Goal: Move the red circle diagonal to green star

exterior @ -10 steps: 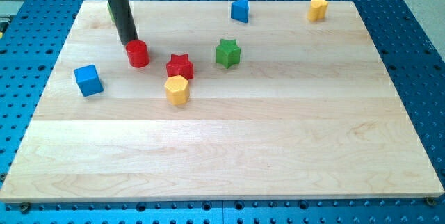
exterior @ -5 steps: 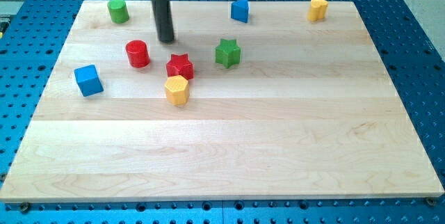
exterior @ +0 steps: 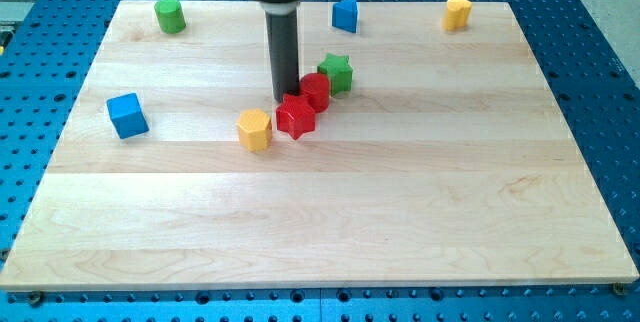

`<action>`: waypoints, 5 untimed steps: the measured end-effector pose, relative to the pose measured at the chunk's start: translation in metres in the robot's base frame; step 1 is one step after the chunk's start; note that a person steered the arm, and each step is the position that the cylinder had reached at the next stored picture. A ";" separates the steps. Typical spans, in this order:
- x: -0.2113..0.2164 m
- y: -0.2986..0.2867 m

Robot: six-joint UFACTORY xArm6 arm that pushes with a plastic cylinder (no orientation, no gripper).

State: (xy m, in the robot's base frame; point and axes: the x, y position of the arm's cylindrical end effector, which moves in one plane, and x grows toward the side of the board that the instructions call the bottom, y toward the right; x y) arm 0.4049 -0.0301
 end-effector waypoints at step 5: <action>-0.063 0.146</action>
State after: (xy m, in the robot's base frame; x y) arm 0.3421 0.1163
